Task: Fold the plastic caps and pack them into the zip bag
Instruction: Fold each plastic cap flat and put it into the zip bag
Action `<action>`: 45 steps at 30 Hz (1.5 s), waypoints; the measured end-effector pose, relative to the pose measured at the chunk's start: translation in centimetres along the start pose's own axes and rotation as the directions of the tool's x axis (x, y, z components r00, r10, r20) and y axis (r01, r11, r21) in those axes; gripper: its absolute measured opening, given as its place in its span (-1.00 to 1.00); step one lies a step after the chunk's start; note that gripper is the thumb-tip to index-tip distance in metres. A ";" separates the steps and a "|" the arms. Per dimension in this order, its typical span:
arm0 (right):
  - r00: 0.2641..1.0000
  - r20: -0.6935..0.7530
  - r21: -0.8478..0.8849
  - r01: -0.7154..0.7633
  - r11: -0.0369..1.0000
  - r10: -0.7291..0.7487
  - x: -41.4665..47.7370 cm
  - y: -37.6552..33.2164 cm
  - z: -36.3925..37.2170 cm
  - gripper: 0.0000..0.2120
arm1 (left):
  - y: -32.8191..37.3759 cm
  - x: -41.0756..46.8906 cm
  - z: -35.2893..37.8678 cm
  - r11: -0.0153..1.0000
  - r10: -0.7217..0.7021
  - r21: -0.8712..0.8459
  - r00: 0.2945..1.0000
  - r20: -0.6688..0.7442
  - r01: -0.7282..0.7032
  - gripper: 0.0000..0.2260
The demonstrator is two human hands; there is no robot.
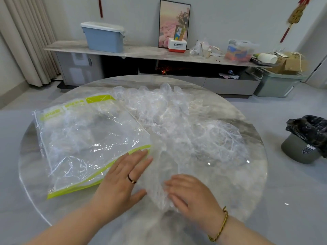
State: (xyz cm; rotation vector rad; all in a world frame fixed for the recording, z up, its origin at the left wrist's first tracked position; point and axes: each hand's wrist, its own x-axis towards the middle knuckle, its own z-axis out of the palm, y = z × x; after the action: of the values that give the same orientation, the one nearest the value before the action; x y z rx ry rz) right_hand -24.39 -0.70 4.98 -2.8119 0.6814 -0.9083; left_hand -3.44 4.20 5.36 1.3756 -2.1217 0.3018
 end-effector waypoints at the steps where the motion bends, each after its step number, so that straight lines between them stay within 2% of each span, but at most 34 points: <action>1: 0.999 0.048 0.022 0.015 1.000 -0.016 -0.4 -0.3 0.4 -0.45 | 0.0 -0.3 0.2 0.997 0.066 0.044 0.997 0.048 -0.068 -0.36; 2: 0.996 0.082 0.038 0.024 0.999 -0.027 -0.9 -0.7 0.6 -0.46 | 0.3 -0.7 0.2 0.990 0.107 0.072 0.984 0.141 -0.118 -0.37; 3: 0.993 0.115 0.042 0.021 0.999 -0.025 -1.3 -0.7 0.7 -0.48 | 0.3 -1.1 0.5 0.980 0.167 0.082 0.971 0.172 -0.183 -0.47; 4: 0.985 0.171 0.044 -0.003 0.999 -0.004 -1.6 -0.8 0.4 -0.53 | 0.5 -1.5 0.6 0.971 0.200 0.084 0.955 0.218 -0.223 -0.68; 5: 0.966 0.257 0.026 -0.048 0.999 0.040 -1.6 -1.1 0.0 -0.57 | 0.5 -1.9 0.6 0.975 0.192 0.062 0.946 0.260 -0.215 -0.81; 6: 0.935 0.339 -0.012 -0.104 0.995 0.102 -1.5 -1.1 -0.6 -0.55 | 0.2 -2.2 0.7 0.982 0.158 0.058 0.947 0.279 -0.181 -0.64; 7: 0.895 0.415 -0.041 -0.158 0.987 0.161 -1.5 -1.0 -1.2 -0.41 | 0.1 -2.5 0.8 0.986 0.150 0.034 0.952 0.267 -0.165 -0.55; 8: 0.844 0.492 -0.039 -0.224 0.974 0.214 -1.7 -1.0 -1.7 -0.26 | 0.1 -2.6 0.5 0.993 0.112 0.004 0.958 0.265 -0.117 -0.55; 9: 0.755 0.612 -0.036 -0.272 0.962 0.236 -2.1 -1.1 -2.4 -0.16 | -0.2 -2.9 0.5 0.992 0.120 0.000 0.963 0.240 -0.123 -0.53; 10: 0.696 0.678 -0.038 -0.285 0.958 0.234 -2.3 -1.1 -2.9 -0.14 | -0.3 -3.0 0.5 0.995 0.102 -0.016 0.968 0.231 -0.101 -0.47; 11: 0.680 0.694 -0.055 -0.275 0.960 0.234 -2.7 -0.9 -3.2 -0.14 | -0.4 -3.1 0.6 0.996 0.090 -0.041 0.972 0.216 -0.083 -0.44; 14: 0.688 0.687 -0.091 -0.239 0.967 0.235 -3.1 -0.6 -3.1 -0.22 | -0.5 -3.6 0.0 0.986 -0.019 -0.153 0.956 0.293 0.066 -0.70; 16: 0.723 0.641 -0.123 -0.231 0.965 0.255 -3.2 -0.5 -2.7 -0.23 | -0.2 -3.6 -0.3 0.926 -0.110 -0.300 0.923 0.368 0.230 -0.79; 17: 0.773 0.575 -0.154 -0.220 0.963 0.268 -3.1 -0.4 -2.6 -0.32 | -0.2 -3.5 -0.5 0.866 -0.197 -0.368 0.906 0.375 0.340 -0.83; 18: 0.787 0.537 -0.128 -0.280 0.952 0.304 -2.8 -0.5 -2.7 -0.45 | -0.3 -3.8 -0.1 0.825 -0.287 -0.371 0.883 0.372 0.425 -0.83; 19: 0.837 0.447 -0.130 -0.288 0.949 0.315 -2.7 -0.5 -2.5 -0.55 | 0.1 -3.8 -0.1 0.720 -0.380 -0.420 0.820 0.427 0.553 -0.80; 21: 0.826 0.380 -0.081 -0.419 0.904 0.416 -2.2 -0.8 -2.3 -0.56 | 0.4 -3.5 0.0 0.531 -0.489 -0.478 0.713 0.502 0.700 -0.80; 22: 0.792 0.374 -0.079 -0.491 0.868 0.482 -2.2 -0.8 -2.2 -0.60 | 0.5 -3.3 0.0 0.501 -0.531 -0.479 0.693 0.488 0.721 -0.78; 24: 0.752 0.355 0.035 -0.605 0.795 0.556 -1.9 -0.5 -1.9 -0.83 | 1.0 -2.8 -0.1 0.439 -0.609 -0.498 0.655 0.447 0.748 -0.72; 25: 0.731 0.326 0.124 -0.662 0.740 0.599 -1.6 -0.5 -1.9 -0.84 | 1.2 -2.4 -0.2 0.386 -0.643 -0.518 0.625 0.442 0.763 -0.71; 26: 0.700 0.305 0.187 -0.709 0.680 0.645 -1.3 -0.4 -1.7 -0.77 | 1.4 -2.1 0.0 0.333 -0.676 -0.547 0.599 0.429 0.768 -0.71; 28: 0.618 0.311 0.292 -0.785 0.546 0.722 -0.9 -0.3 -1.3 -0.74 | 1.7 -1.6 0.0 0.270 -0.740 -0.562 0.542 0.398 0.782 -0.72; 29: 0.580 0.323 0.315 -0.811 0.493 0.748 -0.5 -0.4 -1.1 -0.74 | 1.8 -1.4 -0.1 0.268 -0.773 -0.547 0.516 0.370 0.793 -0.73; 33: 0.522 0.307 0.261 -0.850 0.457 0.796 0.6 -0.4 -0.4 -0.75 | 1.3 -1.0 0.3 0.338 -0.844 -0.395 0.461 0.275 0.854 -0.80; 35: 0.508 0.302 0.181 -0.862 0.474 0.807 1.0 -0.4 0.0 -0.75 | 1.3 -0.8 0.2 0.390 -0.840 -0.302 0.470 0.271 0.870 -0.94; 37: 0.507 0.283 0.082 -0.858 0.506 0.814 1.2 -0.2 0.4 -0.79 | 1.7 -0.7 -0.3 0.472 -0.828 -0.177 0.503 0.248 0.864 -0.82; 39: 0.494 0.288 0.004 -0.858 0.514 0.821 1.4 -0.2 0.2 -0.87 | 1.8 -0.8 -0.4 0.698 -0.713 -0.012 0.695 0.092 0.716 -0.72; 41: 0.495 0.281 -0.106 -0.835 0.539 0.822 1.6 -0.2 0.0 -0.81 | 1.9 -1.0 -0.1 0.875 -0.477 0.078 0.878 -0.024 0.478 -0.72; 42: 0.526 0.241 -0.155 -0.808 0.568 0.815 1.6 -0.3 -0.1 -0.75 | 2.2 -1.1 0.2 0.923 -0.378 0.071 0.926 -0.010 0.378 -0.75; 43: 0.606 0.153 -0.186 -0.758 0.625 0.781 1.7 -0.4 -0.1 -0.71 | 2.4 -1.1 0.6 0.948 -0.313 0.060 0.949 0.025 0.311 -0.78; 44: 0.728 0.012 -0.207 -0.669 0.714 0.686 1.7 -0.6 0.1 -0.71 | 2.5 -1.2 1.0 0.955 -0.295 0.065 0.950 0.107 0.289 -0.73; 45: 0.817 -0.101 -0.205 -0.576 0.791 0.568 1.8 -0.7 0.3 -0.71 | 2.6 -1.3 1.4 0.951 -0.308 0.106 0.931 0.197 0.292 -0.63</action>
State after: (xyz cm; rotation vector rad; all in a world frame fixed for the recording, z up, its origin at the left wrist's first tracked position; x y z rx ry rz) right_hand -22.63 -0.84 5.83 -2.4909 1.6227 -0.7903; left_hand -5.88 5.65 3.76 1.8207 -2.0395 0.1160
